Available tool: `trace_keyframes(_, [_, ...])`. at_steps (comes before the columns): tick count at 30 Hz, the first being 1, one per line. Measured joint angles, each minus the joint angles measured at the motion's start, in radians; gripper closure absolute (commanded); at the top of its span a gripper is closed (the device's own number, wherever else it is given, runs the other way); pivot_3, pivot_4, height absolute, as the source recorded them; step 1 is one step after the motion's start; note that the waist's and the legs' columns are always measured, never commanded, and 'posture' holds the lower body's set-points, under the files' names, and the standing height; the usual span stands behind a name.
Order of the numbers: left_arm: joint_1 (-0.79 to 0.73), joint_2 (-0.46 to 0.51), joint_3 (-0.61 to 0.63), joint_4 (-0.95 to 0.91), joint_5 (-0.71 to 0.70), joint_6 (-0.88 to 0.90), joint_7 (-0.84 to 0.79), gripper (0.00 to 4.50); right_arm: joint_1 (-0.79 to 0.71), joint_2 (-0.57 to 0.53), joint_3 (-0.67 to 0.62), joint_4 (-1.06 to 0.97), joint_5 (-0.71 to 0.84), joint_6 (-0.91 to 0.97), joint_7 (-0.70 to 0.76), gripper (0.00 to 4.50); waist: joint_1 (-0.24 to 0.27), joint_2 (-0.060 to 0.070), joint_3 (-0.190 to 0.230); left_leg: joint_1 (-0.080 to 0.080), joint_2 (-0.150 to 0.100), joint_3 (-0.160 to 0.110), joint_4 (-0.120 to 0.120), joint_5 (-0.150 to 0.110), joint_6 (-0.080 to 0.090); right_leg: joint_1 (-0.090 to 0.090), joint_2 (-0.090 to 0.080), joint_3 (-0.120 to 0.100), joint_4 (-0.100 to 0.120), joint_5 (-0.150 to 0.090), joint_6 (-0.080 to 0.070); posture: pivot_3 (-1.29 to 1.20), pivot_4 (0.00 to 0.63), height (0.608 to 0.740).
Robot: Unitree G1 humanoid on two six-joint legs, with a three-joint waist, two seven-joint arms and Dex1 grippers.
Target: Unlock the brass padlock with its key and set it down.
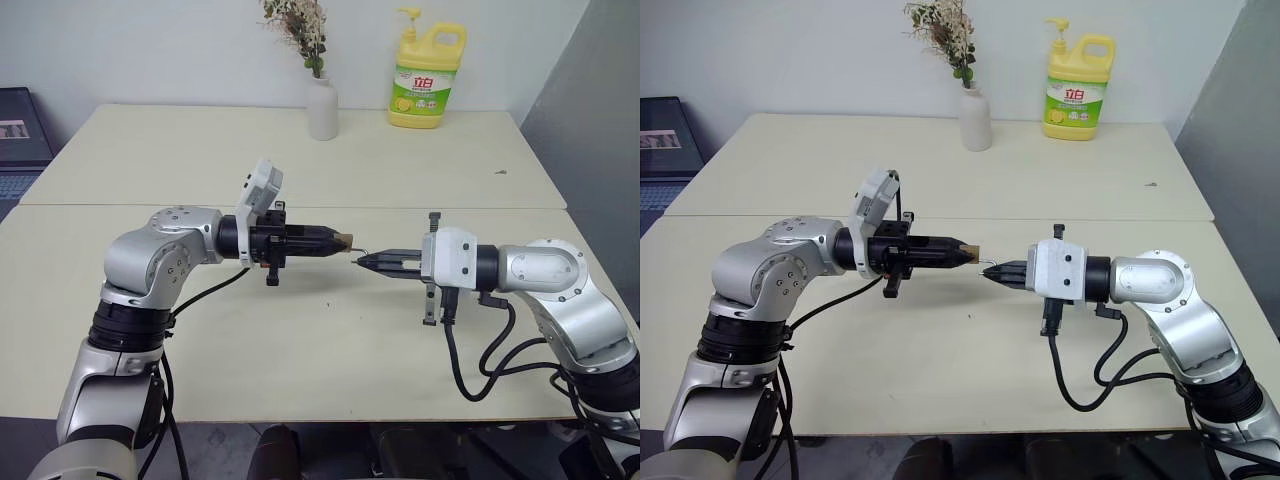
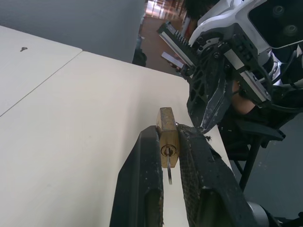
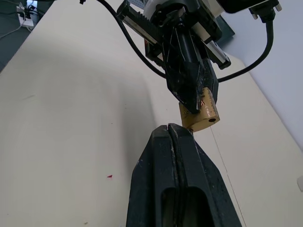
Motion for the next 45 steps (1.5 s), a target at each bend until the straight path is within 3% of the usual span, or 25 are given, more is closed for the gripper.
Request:
trace_keyframes(17, [0.002, -0.006, 0.0, -0.013, -0.024, 0.02, 0.024, 4.33, 0.044, -0.054, 0.002, -0.04, 0.009, 0.024, 0.023, 4.5, 0.001, 0.0, 0.0, 0.0, 0.0, 0.0, 0.0, 0.0, 0.0, 0.0, 0.0, 0.0, 0.0, 0.0, 0.0, 0.0, 0.15, 0.74])
trace_keyframes(20, [0.007, -0.003, 0.0, -0.013, -0.023, 0.021, 0.027, 4.33, 0.059, -0.091, -0.06, -0.085, 0.064, 0.089, 0.023, 4.0, 0.002, 0.0, 0.0, 0.0, 0.0, 0.0, 0.0, 0.0, 0.0, 0.0, 0.0, 0.0, 0.0, 0.0, 0.0, 0.0, 0.15, 0.74])
trace_keyframes(31, [0.069, 0.007, -0.019, 0.008, 0.002, 0.049, 0.056, 4.33, 0.14, -0.178, -0.163, -0.162, 0.166, 0.213, 0.019, 0.15, 0.0, 0.0, 0.0, 0.0, 0.0, 0.0, 0.0, 0.0, 0.0, 0.0, 0.0, 0.0, 0.0, 0.0, 0.0, 0.0, 0.15, 0.74])
trace_keyframes(32, [0.083, 0.009, -0.031, 0.007, 0.012, 0.058, 0.065, 4.33, 0.15, -0.184, -0.163, -0.169, 0.167, 0.219, 0.019, 0.0, 0.0, 0.0, 0.0, 0.0, 0.0, 0.0, 0.0, 0.0, 0.0, 0.0, 0.0, 0.0, 0.0, 0.0, 0.0, 0.0, 0.15, 0.74])
trace_keyframes(45, [0.204, -0.008, -0.071, -0.019, 0.056, 0.129, 0.201, 4.33, 0.16, -0.21, -0.14, -0.179, 0.159, 0.21, 0.021, 0.0, 0.001, 0.0, 0.0, 0.0, 0.0, -0.001, 0.0, 0.0, 0.0, 0.0, 0.0, 0.0, 0.0, 0.0, 0.0, 0.0, 0.15, 0.74])
